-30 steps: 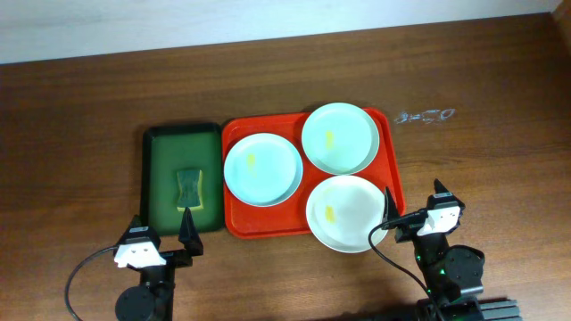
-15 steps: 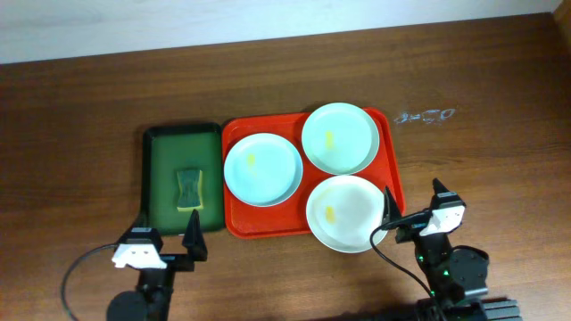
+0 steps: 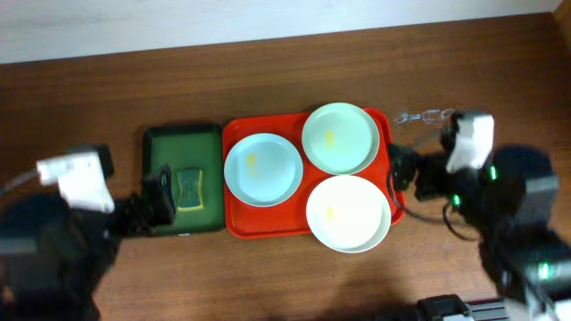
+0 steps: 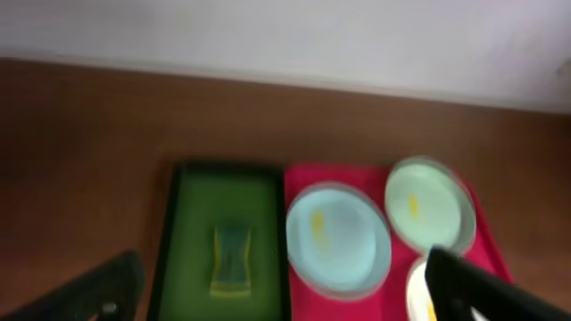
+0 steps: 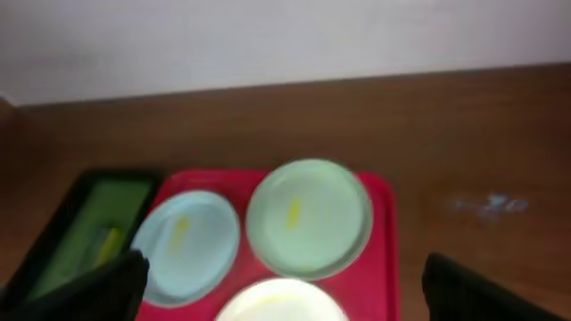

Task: Clean dirty plates on tray and stack at the side
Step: 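Move the right gripper over the back plate on the red tray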

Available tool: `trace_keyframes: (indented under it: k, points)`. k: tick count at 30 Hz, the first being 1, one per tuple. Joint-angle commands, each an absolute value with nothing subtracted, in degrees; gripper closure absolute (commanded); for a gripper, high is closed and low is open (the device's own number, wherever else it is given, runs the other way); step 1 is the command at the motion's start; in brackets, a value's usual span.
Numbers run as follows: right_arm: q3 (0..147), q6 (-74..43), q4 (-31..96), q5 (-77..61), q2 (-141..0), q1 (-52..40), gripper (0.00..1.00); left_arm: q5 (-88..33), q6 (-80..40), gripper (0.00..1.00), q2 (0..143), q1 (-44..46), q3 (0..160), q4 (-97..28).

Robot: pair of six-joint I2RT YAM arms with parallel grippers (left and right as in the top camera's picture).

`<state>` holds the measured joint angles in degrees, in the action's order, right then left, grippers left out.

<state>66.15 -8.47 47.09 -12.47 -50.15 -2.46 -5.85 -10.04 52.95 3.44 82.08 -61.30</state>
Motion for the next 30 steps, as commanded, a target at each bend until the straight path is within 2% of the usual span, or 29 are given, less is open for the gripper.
trace_keyframes:
  k: [1,3,8,9,10,11,13,16,19,23,26,30]
  points:
    - [75.85,-8.69,56.75,-20.67,-62.48,-2.61,0.02,-6.28,-9.28,0.01,66.13,3.7,96.07,-72.97]
    - [79.4,-8.69,62.57,-24.23,-71.13,-2.61,0.02,-6.28,-9.3,0.01,74.78,3.7,102.3,-79.83]
    - [79.44,-9.32,64.51,-33.91,-84.27,-2.61,0.0,-8.12,-9.3,0.01,83.88,3.7,102.59,-83.05]
    - [79.44,-9.34,65.08,-36.82,-86.98,-2.61,0.12,-7.68,-9.28,0.01,85.52,3.7,102.59,-83.7]
    - [79.42,-9.39,65.54,-38.7,-89.01,-2.72,0.3,-7.7,-9.3,0.01,86.91,3.7,102.54,-84.38]
    - [79.42,-9.34,65.91,-38.94,-91.0,-3.42,0.36,-7.7,-9.3,0.01,88.2,3.7,102.32,-84.77]
    - [79.42,-9.37,65.71,-37.8,-94.02,-5.65,0.37,-7.68,-9.3,0.03,90.17,3.7,101.91,-85.41]
    - [79.42,-10.55,64.03,-35.38,-96.73,-9.13,0.36,-7.31,-9.3,0.12,92.27,3.7,101.06,-85.78]
    - [79.42,-18.41,59.29,-23.88,-98.19,-14.09,0.37,-5.96,-9.32,0.21,94.04,3.7,100.18,-86.0]
    - [79.4,-22.22,51.44,-9.58,-98.87,-20.95,0.52,-5.98,-9.32,0.31,96.57,3.7,100.09,-85.41]
    - [79.4,-24.56,47.57,-4.4,-101.03,-24.77,0.53,-4.27,-9.34,0.36,97.86,3.7,100.09,-85.12]
    - [79.4,-26.89,41.67,-2.87,-106.26,-26.39,0.62,-4.05,-9.34,0.4,98.7,3.7,100.09,-84.71]
